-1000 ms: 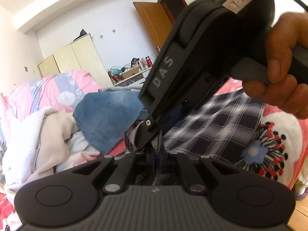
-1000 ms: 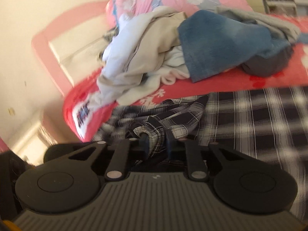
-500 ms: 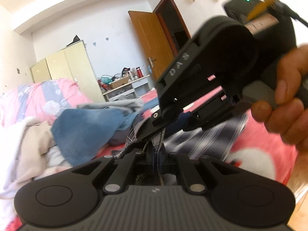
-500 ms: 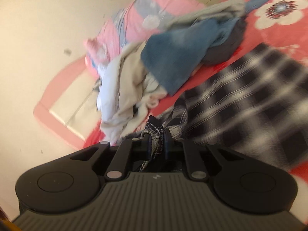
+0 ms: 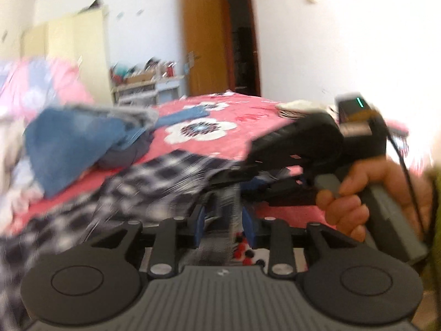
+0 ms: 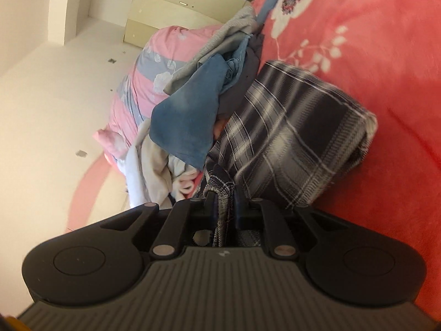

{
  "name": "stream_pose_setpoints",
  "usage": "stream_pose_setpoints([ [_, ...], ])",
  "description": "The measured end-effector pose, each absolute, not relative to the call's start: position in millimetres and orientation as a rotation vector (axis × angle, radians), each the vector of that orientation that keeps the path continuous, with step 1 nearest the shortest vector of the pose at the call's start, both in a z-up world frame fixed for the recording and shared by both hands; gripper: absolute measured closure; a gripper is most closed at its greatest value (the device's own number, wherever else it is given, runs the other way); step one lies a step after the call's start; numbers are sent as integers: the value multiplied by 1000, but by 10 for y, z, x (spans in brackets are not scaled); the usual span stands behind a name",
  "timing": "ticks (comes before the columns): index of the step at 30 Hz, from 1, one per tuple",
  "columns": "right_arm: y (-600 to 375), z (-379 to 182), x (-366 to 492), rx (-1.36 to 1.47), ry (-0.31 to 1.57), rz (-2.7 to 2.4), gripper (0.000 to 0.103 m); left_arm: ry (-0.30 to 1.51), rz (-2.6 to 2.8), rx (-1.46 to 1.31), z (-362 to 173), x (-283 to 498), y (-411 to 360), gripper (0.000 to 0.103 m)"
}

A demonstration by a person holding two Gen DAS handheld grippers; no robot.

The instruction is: Fold clothes

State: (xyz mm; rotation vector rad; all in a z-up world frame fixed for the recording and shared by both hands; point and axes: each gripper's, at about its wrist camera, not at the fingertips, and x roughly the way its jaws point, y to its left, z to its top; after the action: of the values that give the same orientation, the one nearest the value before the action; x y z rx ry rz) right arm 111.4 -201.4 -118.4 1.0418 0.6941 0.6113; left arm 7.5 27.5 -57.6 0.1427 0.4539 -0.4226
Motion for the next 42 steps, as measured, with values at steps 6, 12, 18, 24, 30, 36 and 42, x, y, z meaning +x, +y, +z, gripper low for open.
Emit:
stream_pose_setpoints([
  [6,-2135,-1284,1111,1116,678,640,90,557,-358,7,-376,471,557,71],
  [12,-2224,-1293,1107,1145,646,641,90,638,-382,149,-436,692,325,71],
  [18,-2242,-1304,1136,1116,633,656,90,648,-369,261,-468,818,166,93],
  [24,-2222,-1241,1149,1034,593,690,90,508,-461,434,-200,865,71,97],
  [30,-2260,-1324,1152,1062,597,686,90,460,-654,498,-96,1214,-213,95],
  [36,-2298,-1408,1155,1091,600,681,90,587,-635,293,-165,1643,-195,90],
  [42,-2312,-1338,1142,1053,611,670,74,587,-493,49,61,1514,449,68],
])
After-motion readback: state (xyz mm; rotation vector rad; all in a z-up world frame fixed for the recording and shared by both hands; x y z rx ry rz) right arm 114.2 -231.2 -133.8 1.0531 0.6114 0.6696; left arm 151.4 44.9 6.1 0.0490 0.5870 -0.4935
